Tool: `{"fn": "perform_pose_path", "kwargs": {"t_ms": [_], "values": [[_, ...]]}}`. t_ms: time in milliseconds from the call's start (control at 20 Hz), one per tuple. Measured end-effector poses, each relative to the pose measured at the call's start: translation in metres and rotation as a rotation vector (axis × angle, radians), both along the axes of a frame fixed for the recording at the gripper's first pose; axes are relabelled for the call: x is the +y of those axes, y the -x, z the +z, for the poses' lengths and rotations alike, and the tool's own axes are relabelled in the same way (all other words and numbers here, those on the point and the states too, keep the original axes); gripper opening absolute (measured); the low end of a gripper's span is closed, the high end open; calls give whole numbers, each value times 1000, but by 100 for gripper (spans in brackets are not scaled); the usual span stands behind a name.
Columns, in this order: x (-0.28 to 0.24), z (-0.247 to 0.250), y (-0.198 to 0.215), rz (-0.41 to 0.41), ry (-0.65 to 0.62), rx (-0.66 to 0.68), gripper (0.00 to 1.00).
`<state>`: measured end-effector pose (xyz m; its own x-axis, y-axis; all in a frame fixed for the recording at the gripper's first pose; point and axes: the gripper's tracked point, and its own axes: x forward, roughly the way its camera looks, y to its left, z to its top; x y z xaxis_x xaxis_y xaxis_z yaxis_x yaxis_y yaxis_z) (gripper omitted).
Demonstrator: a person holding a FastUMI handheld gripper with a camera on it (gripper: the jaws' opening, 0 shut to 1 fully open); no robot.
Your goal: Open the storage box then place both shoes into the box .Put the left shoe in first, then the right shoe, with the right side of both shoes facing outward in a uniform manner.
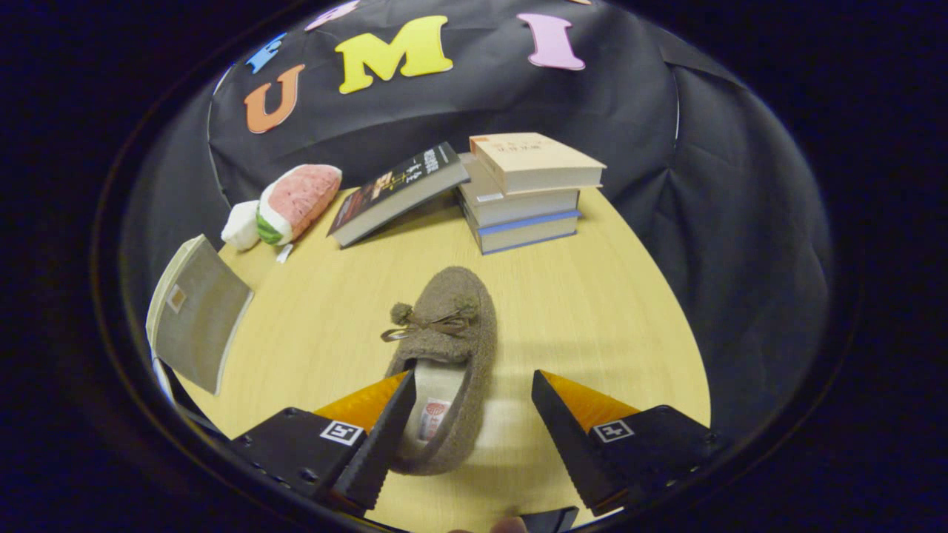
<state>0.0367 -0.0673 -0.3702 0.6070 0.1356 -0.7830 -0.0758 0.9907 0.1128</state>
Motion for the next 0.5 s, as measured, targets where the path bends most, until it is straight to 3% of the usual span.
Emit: {"fn": "perform_pose_path", "kwargs": {"t_ms": [50, 300, 350, 400, 450, 500], "values": [[-1, -10, -4, -5, -3, 22, 96], [5, -25, -13, -36, -54, 84, 48], [6, -24, -13, -40, -49, 84, 43], [3, -24, -15, -52, -34, 83, 28], [2, -25, -15, -68, -33, 89, 20], [2, -24, -15, -88, -47, 99, 7]]}}
